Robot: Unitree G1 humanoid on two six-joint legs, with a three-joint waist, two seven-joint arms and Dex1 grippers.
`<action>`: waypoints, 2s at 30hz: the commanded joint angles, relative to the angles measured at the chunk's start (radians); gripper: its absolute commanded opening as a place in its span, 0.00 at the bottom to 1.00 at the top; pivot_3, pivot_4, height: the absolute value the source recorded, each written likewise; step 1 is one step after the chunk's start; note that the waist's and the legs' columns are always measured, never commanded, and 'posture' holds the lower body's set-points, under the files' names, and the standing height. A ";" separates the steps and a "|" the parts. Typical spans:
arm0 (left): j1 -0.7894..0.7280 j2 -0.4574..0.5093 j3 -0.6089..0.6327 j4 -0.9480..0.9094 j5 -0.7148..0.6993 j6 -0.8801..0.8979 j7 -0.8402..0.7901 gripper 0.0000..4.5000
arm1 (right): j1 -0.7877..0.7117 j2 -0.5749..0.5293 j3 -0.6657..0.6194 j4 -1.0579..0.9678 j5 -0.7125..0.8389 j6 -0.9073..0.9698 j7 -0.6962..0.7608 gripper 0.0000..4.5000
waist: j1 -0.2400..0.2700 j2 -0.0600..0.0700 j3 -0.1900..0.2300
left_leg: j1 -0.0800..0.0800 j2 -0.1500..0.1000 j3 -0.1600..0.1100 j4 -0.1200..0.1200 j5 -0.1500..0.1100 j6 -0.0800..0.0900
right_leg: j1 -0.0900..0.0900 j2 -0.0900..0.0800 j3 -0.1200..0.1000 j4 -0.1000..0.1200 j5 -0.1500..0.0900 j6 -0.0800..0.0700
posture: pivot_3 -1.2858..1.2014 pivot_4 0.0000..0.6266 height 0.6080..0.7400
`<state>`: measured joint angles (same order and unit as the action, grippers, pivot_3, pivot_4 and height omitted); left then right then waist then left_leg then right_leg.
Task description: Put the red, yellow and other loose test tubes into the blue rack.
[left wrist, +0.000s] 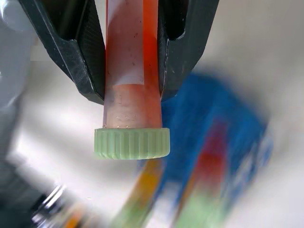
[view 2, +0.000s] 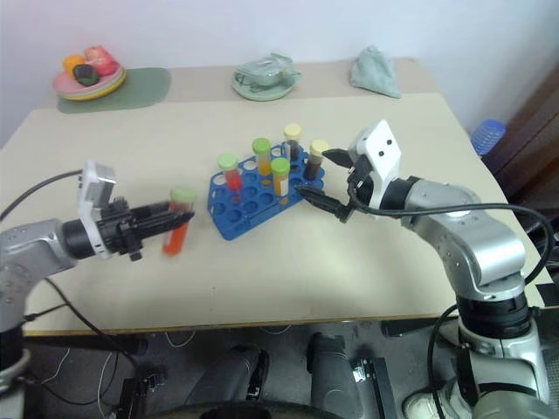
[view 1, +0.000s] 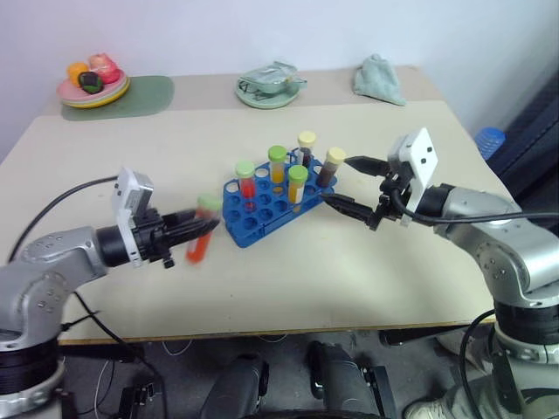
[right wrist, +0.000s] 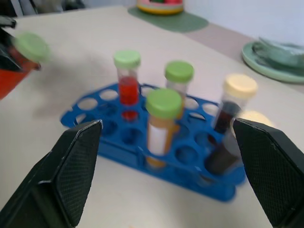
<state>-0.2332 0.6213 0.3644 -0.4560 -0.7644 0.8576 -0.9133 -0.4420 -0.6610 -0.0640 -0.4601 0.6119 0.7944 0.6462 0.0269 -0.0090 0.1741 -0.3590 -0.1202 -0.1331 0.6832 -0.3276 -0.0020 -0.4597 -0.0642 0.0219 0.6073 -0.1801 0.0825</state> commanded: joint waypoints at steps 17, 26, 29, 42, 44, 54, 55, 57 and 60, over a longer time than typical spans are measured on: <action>-0.310 -0.378 -0.297 0.517 0.240 -0.622 0.002 0.19 | 0.374 0.018 -0.197 -0.335 0.080 0.096 -0.219 1.00 | 0.012 0.000 -0.001 | 0.002 0.003 0.007 -0.002 -0.001 0.001 | -0.001 0.002 0.002 -0.002 0.001 0.004 | 0.52 0.24 1.00; -0.324 -0.375 -0.336 0.692 0.295 -0.705 -0.075 0.19 | 0.459 0.070 -0.203 -0.420 0.092 0.092 -0.324 1.00 | 0.011 -0.001 -0.001 | 0.001 0.003 0.007 -0.001 -0.001 0.001 | -0.001 0.003 0.002 -0.003 0.002 0.004 | 0.52 0.24 1.00; -0.336 -0.377 -0.346 0.727 0.314 -0.729 -0.084 0.19 | 0.469 0.078 -0.199 -0.430 0.095 0.087 -0.342 1.00 | 0.012 -0.001 -0.001 | 0.002 0.003 0.007 -0.001 -0.001 0.001 | 0.000 0.002 0.002 -0.003 0.002 0.005 | 0.52 0.24 1.00; -0.306 -0.322 -0.388 0.830 0.405 -0.885 -0.158 0.19 | 0.443 0.068 -0.197 -0.410 0.099 0.075 -0.351 1.00 | 0.008 0.000 -0.004 | 0.004 0.003 0.007 -0.001 -0.001 0.001 | 0.001 0.003 0.002 -0.002 0.002 0.005 | 0.52 0.24 1.00; -0.292 -0.318 -0.384 0.813 0.367 -0.853 -0.185 0.30 | 0.434 0.065 -0.189 -0.400 0.095 0.073 -0.348 1.00 | 0.005 0.000 -0.004 | 0.004 0.003 0.007 -0.001 -0.001 0.001 | 0.001 0.003 0.002 -0.002 0.002 0.005 | 0.52 0.24 1.00; -0.157 -0.298 -0.371 0.559 0.371 -0.789 -0.079 0.83 | 0.397 0.047 -0.134 -0.325 0.043 0.034 -0.304 1.00 | 0.010 0.000 -0.004 | 0.002 0.003 0.007 -0.001 -0.001 0.002 | 0.000 0.003 0.002 -0.003 0.002 0.005 | 0.52 0.24 1.00; -0.137 -0.286 -0.367 0.535 0.374 -0.775 -0.066 0.83 | 0.402 0.045 -0.126 -0.314 0.030 0.017 -0.293 1.00 | 0.009 0.000 -0.004 | 0.003 0.003 0.007 -0.001 -0.001 0.002 | 0.000 0.003 0.002 -0.003 0.002 0.005 | 0.52 0.24 1.00; -0.094 -0.269 -0.346 0.498 0.371 -0.781 -0.040 0.83 | 0.424 0.050 -0.120 -0.291 0.001 -0.029 -0.272 1.00 | 0.009 0.000 -0.004 | 0.003 0.003 0.007 -0.002 -0.001 0.002 | 0.000 0.003 0.002 -0.003 0.002 0.005 | 0.52 0.24 1.00; 0.007 -0.246 -0.254 0.446 0.311 -0.800 -0.013 0.83 | 0.492 0.061 -0.130 -0.232 -0.059 -0.150 -0.218 1.00 | 0.009 0.000 -0.004 | 0.003 0.003 0.008 -0.002 -0.002 0.002 | 0.000 0.003 0.002 -0.004 0.002 0.005 | 0.52 0.24 1.00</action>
<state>-0.2552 0.3495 0.0435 0.0430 -0.4141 0.0668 -0.9410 0.0299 -0.6064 -0.1721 -0.7077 0.5817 0.7182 0.3971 0.0364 -0.0090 0.1698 -0.3563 -0.1168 -0.1254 0.6808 -0.3292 0.0002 -0.4595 -0.0610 0.0243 0.6033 -0.1785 0.0871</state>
